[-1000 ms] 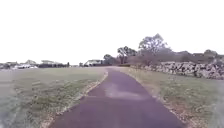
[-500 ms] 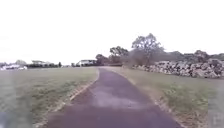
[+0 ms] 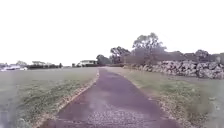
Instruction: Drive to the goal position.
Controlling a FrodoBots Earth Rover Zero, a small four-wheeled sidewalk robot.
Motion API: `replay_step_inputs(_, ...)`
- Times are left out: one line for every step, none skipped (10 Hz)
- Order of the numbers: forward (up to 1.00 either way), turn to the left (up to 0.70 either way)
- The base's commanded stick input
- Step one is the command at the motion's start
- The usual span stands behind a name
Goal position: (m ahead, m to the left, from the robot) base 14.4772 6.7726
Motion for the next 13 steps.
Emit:
replay_step_inputs(0.85,0.0)
replay_step_inputs(0.85,0.0)
replay_step_inputs(0.85,0.0)
replay_step_inputs(0.85,0.0)
replay_step_inputs(0.85,0.0)
replay_step_inputs(0.85,0.0)
replay_step_inputs(0.85,0.0)
replay_step_inputs(0.85,0.0)
replay_step_inputs(0.85,0.0)
replay_step_inputs(0.85,0.0)
replay_step_inputs(0.85,0.0)
replay_step_inputs(0.85,0.0)
replay_step_inputs(0.85,0.0)
